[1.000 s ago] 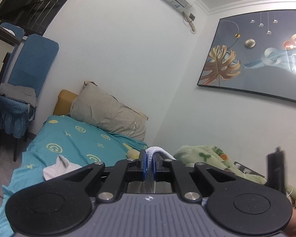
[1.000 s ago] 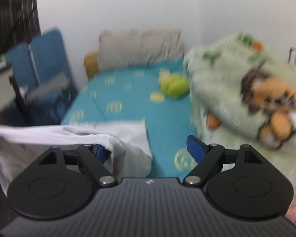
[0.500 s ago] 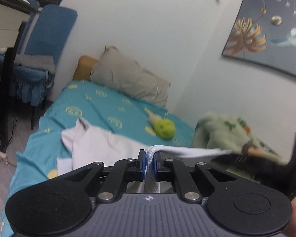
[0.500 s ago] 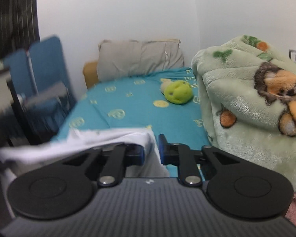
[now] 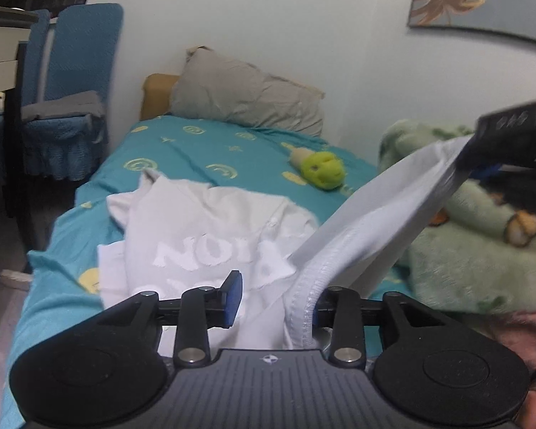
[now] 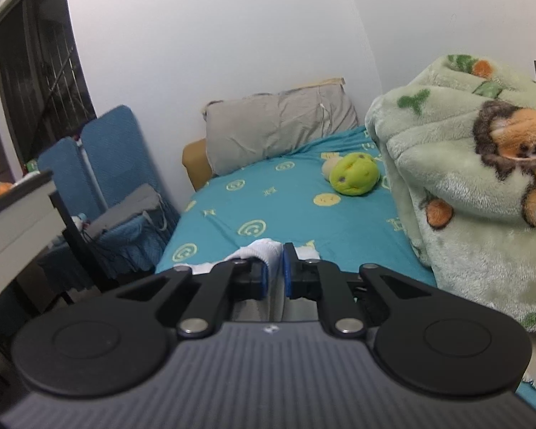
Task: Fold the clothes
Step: 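Raise the T-shirt high with both grippers to unfold it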
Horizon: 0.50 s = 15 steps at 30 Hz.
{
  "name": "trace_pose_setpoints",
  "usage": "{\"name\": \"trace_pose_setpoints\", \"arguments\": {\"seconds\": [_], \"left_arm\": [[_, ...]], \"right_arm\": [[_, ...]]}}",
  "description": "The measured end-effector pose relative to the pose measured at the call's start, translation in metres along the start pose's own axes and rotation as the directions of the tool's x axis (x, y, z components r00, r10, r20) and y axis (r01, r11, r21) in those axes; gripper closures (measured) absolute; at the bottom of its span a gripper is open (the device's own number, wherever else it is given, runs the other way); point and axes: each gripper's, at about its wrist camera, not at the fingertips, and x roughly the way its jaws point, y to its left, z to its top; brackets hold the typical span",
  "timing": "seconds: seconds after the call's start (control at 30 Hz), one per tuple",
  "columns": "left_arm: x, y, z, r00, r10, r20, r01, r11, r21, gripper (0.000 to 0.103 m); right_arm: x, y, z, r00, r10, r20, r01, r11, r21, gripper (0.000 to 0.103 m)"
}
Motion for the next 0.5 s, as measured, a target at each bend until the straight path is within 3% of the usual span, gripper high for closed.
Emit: {"name": "trace_pose_setpoints", "arguments": {"seconds": [0.07, 0.1, 0.2, 0.3, 0.33, 0.37, 0.4, 0.43, 0.47, 0.5], "left_arm": [[0.000, 0.003, -0.005, 0.999, 0.048, -0.023, -0.048, 0.999, -0.015, 0.057], [-0.002, 0.006, -0.006, 0.997, 0.069, -0.036, -0.070, 0.997, -0.020, 0.049], [-0.015, 0.006, -0.012, 0.987, 0.146, -0.068, -0.144, 0.989, 0.023, 0.046], [-0.025, 0.005, -0.018, 0.948, 0.302, -0.101, -0.295, 0.952, 0.079, 0.046], [-0.029, 0.013, -0.015, 0.941, 0.322, -0.105, -0.320, 0.947, 0.043, 0.046], [-0.032, 0.020, -0.013, 0.933, 0.342, -0.110, -0.344, 0.939, 0.007, 0.046], [-0.035, 0.028, -0.009, 0.922, 0.372, -0.108, -0.378, 0.925, -0.033, 0.046], [-0.039, 0.035, -0.005, 0.910, 0.405, -0.088, -0.411, 0.910, -0.059, 0.046], [-0.043, 0.041, 0.000, 0.896, 0.438, -0.068, -0.443, 0.893, -0.085, 0.046], [-0.048, 0.045, 0.003, 0.892, 0.450, -0.033, -0.451, 0.886, -0.109, 0.045]], "right_arm": [[-0.001, -0.006, 0.003, 1.000, -0.022, 0.016, 0.021, 1.000, 0.022, 0.091], [-0.001, -0.009, 0.004, 0.999, -0.033, 0.024, 0.032, 0.999, 0.033, 0.091], [0.006, -0.019, 0.004, 0.997, -0.080, 0.004, 0.079, 0.995, 0.056, 0.091], [0.017, -0.024, 0.001, 0.989, -0.144, -0.035, 0.145, 0.989, 0.028, 0.090], [0.021, -0.024, 0.000, 0.984, -0.174, -0.048, 0.175, 0.985, 0.011, 0.084], [0.025, -0.025, -0.002, 0.978, -0.198, -0.060, 0.198, 0.980, -0.004, 0.063], [0.027, -0.027, -0.005, 0.974, -0.216, -0.070, 0.215, 0.976, -0.018, 0.050], [0.029, -0.027, -0.008, 0.968, -0.238, -0.081, 0.235, 0.971, -0.042, 0.027], [0.032, -0.025, -0.013, 0.959, -0.266, -0.096, 0.258, 0.962, -0.090, 0.016], [0.036, -0.022, -0.018, 0.949, -0.293, -0.119, 0.275, 0.950, -0.150, 0.017]]}}
